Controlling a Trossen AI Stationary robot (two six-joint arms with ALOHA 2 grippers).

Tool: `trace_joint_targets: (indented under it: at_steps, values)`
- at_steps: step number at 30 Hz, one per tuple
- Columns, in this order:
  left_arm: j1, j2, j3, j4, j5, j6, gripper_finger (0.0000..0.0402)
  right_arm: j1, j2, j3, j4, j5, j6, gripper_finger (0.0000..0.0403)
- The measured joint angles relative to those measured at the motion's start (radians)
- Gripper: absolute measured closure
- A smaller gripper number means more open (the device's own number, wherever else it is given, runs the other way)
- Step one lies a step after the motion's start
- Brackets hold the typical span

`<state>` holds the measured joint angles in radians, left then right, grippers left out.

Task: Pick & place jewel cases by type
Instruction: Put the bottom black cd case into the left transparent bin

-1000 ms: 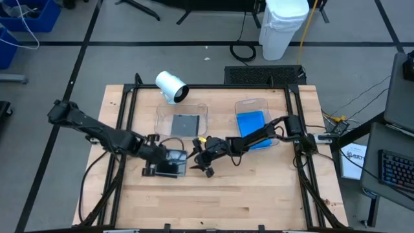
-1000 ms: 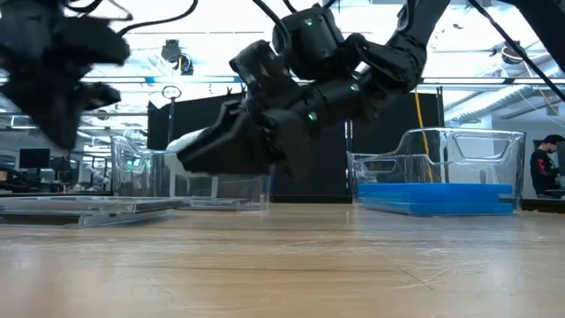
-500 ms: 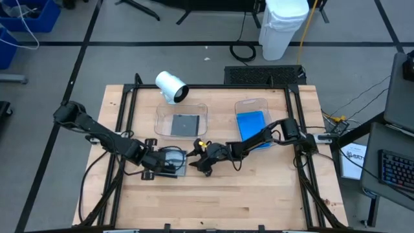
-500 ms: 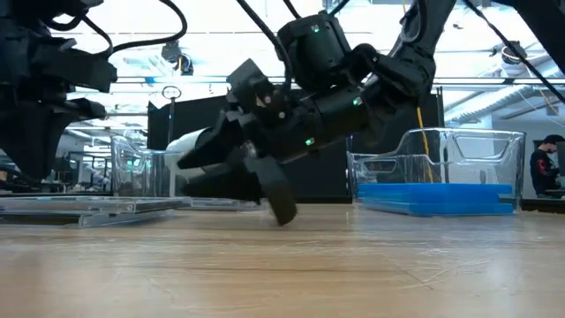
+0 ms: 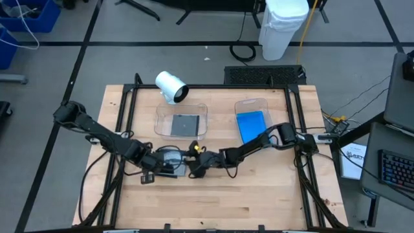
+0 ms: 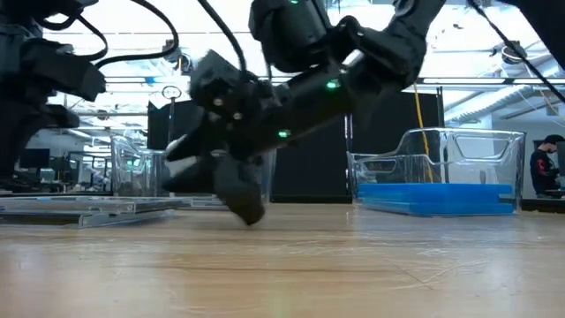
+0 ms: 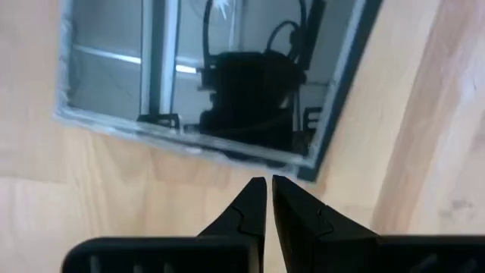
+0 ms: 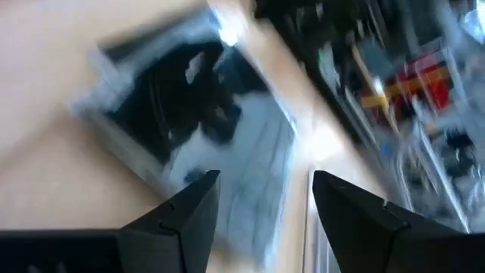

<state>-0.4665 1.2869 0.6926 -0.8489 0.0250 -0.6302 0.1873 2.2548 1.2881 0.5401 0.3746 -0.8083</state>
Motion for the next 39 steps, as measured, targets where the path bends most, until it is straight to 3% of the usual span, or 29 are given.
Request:
trace_joint_targets:
  at_steps: [2,7,15,27,34,39]
  values:
    - [-0.015,0.0,0.0,-0.018,0.001,-0.004,0.0371,0.006,-0.043,-0.003,-0.05,-0.006,0.083,0.0198]
    - [-0.036,0.0,0.0,-0.03,-0.027,-0.021,0.0371,0.009,-0.151,-0.009,-0.265,-0.256,0.328,0.0229]
    - [-0.038,0.003,0.0,-0.025,-0.14,-0.056,0.0371,0.01,-0.154,-0.008,-0.309,-0.35,0.45,0.0391]
    - [-0.037,0.003,-0.13,0.013,-0.052,-0.212,0.0371,-0.003,-0.062,-0.003,-0.14,-0.323,0.564,0.0402]
    - [-0.038,0.0,-0.17,0.148,-0.055,-0.142,0.0371,-0.032,-0.043,-0.003,-0.127,-0.327,0.612,0.0403]
    - [-0.036,-0.001,-0.192,0.121,-0.029,-0.217,0.036,-0.036,-0.041,-0.003,-0.099,-0.326,0.615,0.0403]
